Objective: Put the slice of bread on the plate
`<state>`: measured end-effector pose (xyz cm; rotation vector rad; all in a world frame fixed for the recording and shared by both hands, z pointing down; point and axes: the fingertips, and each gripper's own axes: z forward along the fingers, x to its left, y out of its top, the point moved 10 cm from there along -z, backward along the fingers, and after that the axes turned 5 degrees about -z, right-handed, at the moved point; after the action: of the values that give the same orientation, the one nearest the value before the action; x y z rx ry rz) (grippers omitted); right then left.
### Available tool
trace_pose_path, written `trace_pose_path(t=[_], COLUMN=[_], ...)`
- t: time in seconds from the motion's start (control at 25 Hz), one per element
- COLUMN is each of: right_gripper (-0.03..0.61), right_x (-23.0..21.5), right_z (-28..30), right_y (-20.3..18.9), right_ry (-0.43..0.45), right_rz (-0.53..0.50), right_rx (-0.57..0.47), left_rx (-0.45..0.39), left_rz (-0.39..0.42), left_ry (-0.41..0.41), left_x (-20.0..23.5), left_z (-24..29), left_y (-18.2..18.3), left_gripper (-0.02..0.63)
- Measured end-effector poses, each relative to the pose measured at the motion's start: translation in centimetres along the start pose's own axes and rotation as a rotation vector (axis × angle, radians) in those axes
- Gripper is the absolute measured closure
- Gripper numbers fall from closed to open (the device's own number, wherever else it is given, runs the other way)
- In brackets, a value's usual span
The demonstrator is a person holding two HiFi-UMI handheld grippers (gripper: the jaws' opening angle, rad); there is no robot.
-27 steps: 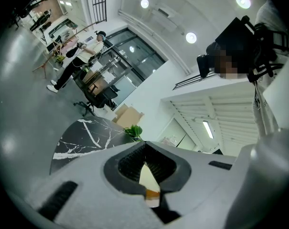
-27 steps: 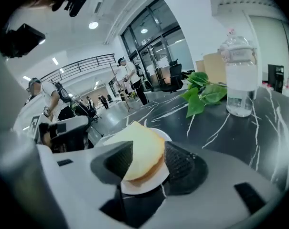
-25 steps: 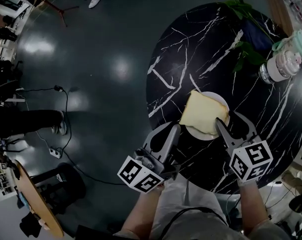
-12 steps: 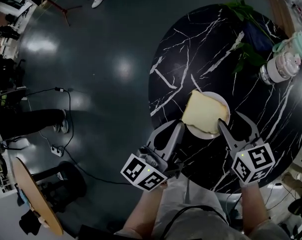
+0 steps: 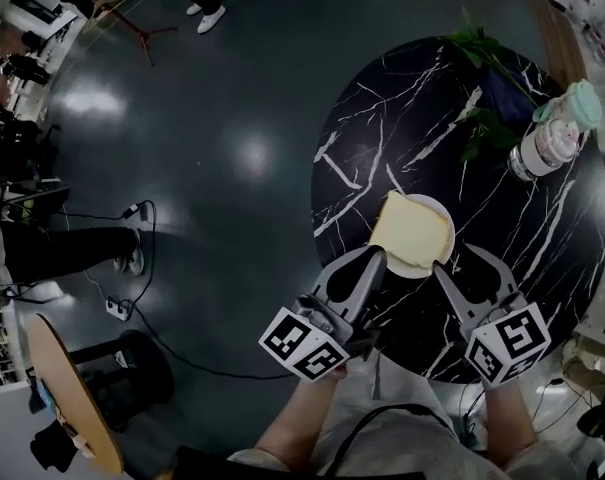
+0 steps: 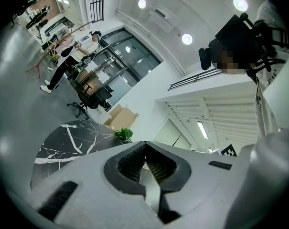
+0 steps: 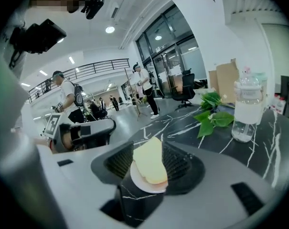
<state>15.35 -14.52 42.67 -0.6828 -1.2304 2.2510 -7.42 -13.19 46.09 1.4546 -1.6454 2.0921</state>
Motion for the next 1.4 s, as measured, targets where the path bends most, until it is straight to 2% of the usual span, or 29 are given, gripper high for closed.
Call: trace_pose_path(t=[0.28, 0.4, 0.6, 0.8, 1.12, 1.4], right_gripper=[0.406, 0.485, 0.535, 0.551, 0.566, 0.568], right_x=[2.2, 2.7, 4.6, 5.1, 6.8, 7.6], right_z=[-2.5, -3.5, -6.2, -6.9, -8.2, -8.3], right_y=[2.0, 2.7, 3.1, 4.1, 5.1, 4.6], right_ry=[0.023, 0.027, 0.062, 0.085, 0.120, 0.125], right_rz=[-0.033, -0.054, -0.080, -0.111, -0.164, -0.170], right_rx=[-0.019, -0.038, -0.027, -0.076, -0.104, -0.074], left_rx=[0.019, 0.018, 0.025, 0.007, -0.016, -0.020], left_rz=[0.009, 0.031, 0.020, 0.073, 0.106, 0.097], left_ry=[-0.051, -0.074, -0.096, -0.124, -0.116, -0.086], left_x=[-2.7, -3.6, -6.3, -7.5, -8.6, -8.1], left_z=[0.1, 0.5, -0.1, 0.3, -0.9, -2.4], left_y=[1.2, 2.2, 2.8, 4.2, 5.7, 5.7], left_gripper=[0.606, 0.604, 0.604, 0.604, 0.604, 0.604])
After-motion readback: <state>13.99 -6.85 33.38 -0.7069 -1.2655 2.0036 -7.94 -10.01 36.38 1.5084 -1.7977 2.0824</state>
